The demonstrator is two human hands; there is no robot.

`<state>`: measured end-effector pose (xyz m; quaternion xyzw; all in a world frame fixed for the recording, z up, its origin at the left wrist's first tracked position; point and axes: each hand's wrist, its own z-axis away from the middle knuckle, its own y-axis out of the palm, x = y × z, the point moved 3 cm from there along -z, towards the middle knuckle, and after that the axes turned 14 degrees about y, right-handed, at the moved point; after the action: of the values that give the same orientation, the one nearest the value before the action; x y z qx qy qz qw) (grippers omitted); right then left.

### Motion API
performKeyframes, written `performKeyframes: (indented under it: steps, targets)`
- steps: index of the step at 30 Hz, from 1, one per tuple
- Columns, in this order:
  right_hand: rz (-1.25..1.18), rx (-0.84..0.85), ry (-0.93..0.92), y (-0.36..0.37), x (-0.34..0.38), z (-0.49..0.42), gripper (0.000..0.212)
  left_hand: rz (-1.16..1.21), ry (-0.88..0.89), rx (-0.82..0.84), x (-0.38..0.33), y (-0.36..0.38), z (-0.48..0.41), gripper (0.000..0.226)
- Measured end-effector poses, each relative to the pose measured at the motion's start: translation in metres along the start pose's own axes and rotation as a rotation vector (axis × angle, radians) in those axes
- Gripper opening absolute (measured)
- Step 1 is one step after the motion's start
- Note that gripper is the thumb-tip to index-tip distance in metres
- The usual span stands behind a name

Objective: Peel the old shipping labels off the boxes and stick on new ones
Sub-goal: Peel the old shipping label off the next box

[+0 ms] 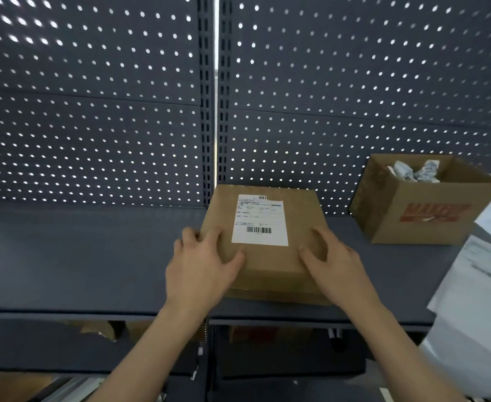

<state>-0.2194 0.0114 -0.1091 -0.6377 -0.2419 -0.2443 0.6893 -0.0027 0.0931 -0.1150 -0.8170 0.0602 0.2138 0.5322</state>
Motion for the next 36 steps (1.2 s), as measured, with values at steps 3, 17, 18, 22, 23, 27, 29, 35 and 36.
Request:
performKeyframes:
  steps: [3, 17, 18, 22, 23, 27, 29, 35, 36]
  targets:
    - [-0.014, 0.008, 0.009, -0.002, -0.006, -0.003, 0.056, -0.003, 0.013, -0.006, -0.004, 0.002, -0.002, 0.057]
    - [0.016, 0.059, 0.053, -0.024, -0.029, -0.024, 0.056, 0.051, 0.086, 0.006, -0.020, 0.009, -0.003, 0.050]
    - [0.020, 0.067, 0.059, -0.027, -0.031, -0.026, 0.058, 0.065, 0.093, 0.003, -0.020, 0.009, -0.004, 0.048]
    - [0.070, 0.084, 0.058, -0.036, -0.037, -0.038, 0.063, 0.100, 0.127, -0.019, -0.024, 0.009, -0.009, 0.040]
    - [0.082, 0.085, 0.053, -0.038, -0.038, -0.041, 0.063, 0.105, 0.128, -0.027, -0.024, 0.009, -0.011, 0.038]
    - [0.107, 0.032, -0.022, -0.049, -0.034, -0.051, 0.057, 0.003, 0.126, -0.076, -0.028, 0.008, -0.027, 0.029]
    - [0.127, -0.008, -0.069, -0.052, -0.031, -0.058, 0.050, -0.032, 0.118, -0.095, -0.030, 0.007, -0.037, 0.027]
    - [0.166, -0.084, -0.237, -0.053, -0.007, -0.086, 0.032, 0.009, 0.160, -0.075, -0.029, 0.014, -0.072, 0.030]
    - [0.177, -0.086, -0.259, -0.051, -0.002, -0.093, 0.031, 0.015, 0.179, -0.060, -0.029, 0.016, -0.079, 0.030]
